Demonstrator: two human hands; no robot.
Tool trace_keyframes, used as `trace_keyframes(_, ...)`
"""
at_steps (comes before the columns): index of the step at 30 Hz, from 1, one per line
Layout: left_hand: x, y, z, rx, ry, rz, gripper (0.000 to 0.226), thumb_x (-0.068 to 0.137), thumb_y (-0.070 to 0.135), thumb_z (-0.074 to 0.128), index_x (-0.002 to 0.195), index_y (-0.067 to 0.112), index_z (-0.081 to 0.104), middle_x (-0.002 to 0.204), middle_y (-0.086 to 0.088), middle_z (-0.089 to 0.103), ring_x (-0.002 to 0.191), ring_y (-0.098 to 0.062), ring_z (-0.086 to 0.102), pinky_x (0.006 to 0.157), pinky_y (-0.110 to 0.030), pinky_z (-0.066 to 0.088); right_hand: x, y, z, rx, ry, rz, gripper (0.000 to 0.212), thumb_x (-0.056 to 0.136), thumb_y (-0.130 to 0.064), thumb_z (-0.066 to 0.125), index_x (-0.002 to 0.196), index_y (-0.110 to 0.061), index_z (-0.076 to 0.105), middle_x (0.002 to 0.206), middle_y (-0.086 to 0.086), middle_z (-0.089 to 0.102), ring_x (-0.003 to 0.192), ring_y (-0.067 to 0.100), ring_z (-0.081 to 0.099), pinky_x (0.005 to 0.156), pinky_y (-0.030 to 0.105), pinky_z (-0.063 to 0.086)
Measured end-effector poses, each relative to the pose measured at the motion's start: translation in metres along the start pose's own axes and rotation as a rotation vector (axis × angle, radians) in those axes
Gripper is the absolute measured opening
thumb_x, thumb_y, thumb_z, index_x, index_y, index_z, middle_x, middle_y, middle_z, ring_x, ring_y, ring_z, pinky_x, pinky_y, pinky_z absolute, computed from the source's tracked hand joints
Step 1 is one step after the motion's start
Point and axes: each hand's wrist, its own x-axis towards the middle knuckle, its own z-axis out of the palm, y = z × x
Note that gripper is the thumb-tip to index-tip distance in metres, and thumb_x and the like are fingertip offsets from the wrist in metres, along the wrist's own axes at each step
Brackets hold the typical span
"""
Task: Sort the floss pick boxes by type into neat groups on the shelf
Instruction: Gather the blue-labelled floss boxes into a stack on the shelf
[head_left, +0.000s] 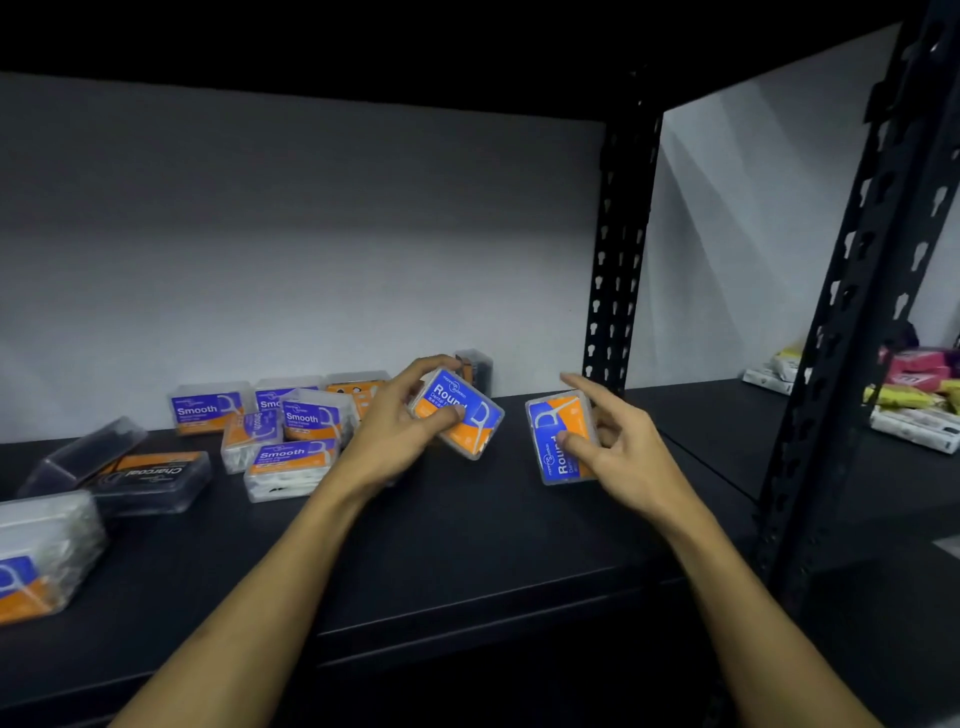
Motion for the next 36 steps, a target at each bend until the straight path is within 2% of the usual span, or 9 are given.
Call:
trace_keyframes(4,-0.001,0.003,-0.001,0.061,0.032,0.007,0.04,0.089,0.001,0.067,0.125,0.015,0.057,0.102,0.01,0.067,0.084,0.005,0.068,0.067,-0.014,0.054,0.001,0.0,-0.002,0.002,0.112,-0.024,0.039,0.078,-0.001,0.081,0.108,-0.016,0.06,0.095,0.007,0.074,0.08,0.014,0.073,0.068,0.024,0.059)
trace_keyframes(8,-0.002,0.006,0.001,0.094,0.062,0.011,0.039,0.088,0.001,0.069,0.122,0.017,0.056,0.098,0.011,0.067,0.081,0.006,0.068,0.065,-0.013,0.054,0.004,0.0,-0.003,-0.07,0.211,-0.004,0.047,0.071,-0.014,0.089,0.092,-0.009,0.047,0.082,0.008,0.072,0.073,0.019,0.073,0.064,0.028,0.055)
trace_keyframes(11,-0.002,0.006,0.002,0.077,0.079,0.008,0.04,0.087,0.0,0.07,0.12,0.016,0.056,0.096,0.008,0.068,0.079,0.005,0.069,0.063,-0.013,0.054,0.004,0.0,-0.002,-0.075,0.18,-0.015,0.047,0.073,-0.013,0.088,0.1,-0.013,0.048,0.082,0.006,0.071,0.072,0.017,0.071,0.065,0.028,0.052)
trace_keyframes(15,-0.002,0.005,0.0,0.058,0.117,0.001,0.037,0.083,0.001,0.075,0.114,0.009,0.058,0.093,-0.003,0.071,0.077,0.0,0.071,0.061,-0.014,0.053,0.005,-0.002,-0.002,-0.076,0.041,-0.036,0.063,0.082,-0.008,0.08,0.136,-0.031,0.055,0.103,0.0,0.07,0.094,0.013,0.071,0.085,0.027,0.057)
trace_keyframes(18,-0.005,0.003,0.0,0.053,0.143,-0.011,0.038,0.08,0.008,0.08,0.109,0.009,0.056,0.093,-0.002,0.071,0.079,-0.001,0.072,0.059,-0.015,0.053,0.004,-0.005,0.001,-0.082,0.048,-0.024,0.048,0.077,-0.012,0.085,0.118,-0.022,0.06,0.1,0.004,0.071,0.093,0.02,0.072,0.084,0.038,0.06)
trace_keyframes(21,-0.019,0.001,-0.002,0.087,0.196,-0.018,0.037,0.08,0.017,0.081,0.106,0.016,0.054,0.098,0.009,0.066,0.086,0.008,0.068,0.062,-0.018,0.057,0.002,-0.01,0.008,-0.027,0.025,0.033,0.047,0.075,-0.016,0.087,0.103,-0.015,0.048,0.101,0.009,0.071,0.094,0.018,0.074,0.078,0.041,0.062)
trace_keyframes(28,-0.076,0.001,-0.04,0.145,0.289,0.031,0.038,0.075,0.009,0.082,0.096,0.023,0.054,0.104,0.009,0.066,0.097,-0.006,0.067,0.08,-0.04,0.059,-0.008,-0.026,0.046,-0.079,-0.186,0.02,0.044,0.076,-0.009,0.085,0.116,-0.016,0.067,0.102,0.004,0.077,0.096,0.017,0.074,0.09,0.037,0.059)
trace_keyframes(33,-0.11,0.025,-0.104,0.261,0.253,0.04,0.041,0.071,0.022,0.083,0.106,0.032,0.062,0.108,0.015,0.069,0.102,-0.015,0.068,0.085,-0.044,0.058,-0.027,-0.043,0.09,-0.111,-0.315,-0.007,0.035,0.073,-0.009,0.088,0.1,-0.015,0.067,0.095,0.009,0.075,0.083,0.016,0.071,0.077,0.034,0.058)
trace_keyframes(36,-0.123,0.042,-0.156,0.28,0.26,0.008,0.044,0.065,0.033,0.083,0.107,0.034,0.07,0.104,0.011,0.074,0.093,-0.015,0.072,0.085,-0.044,0.059,-0.038,-0.051,0.12,-0.151,-0.356,-0.05,0.036,0.073,-0.018,0.089,0.098,-0.024,0.065,0.092,0.003,0.073,0.083,0.021,0.072,0.074,0.039,0.06)
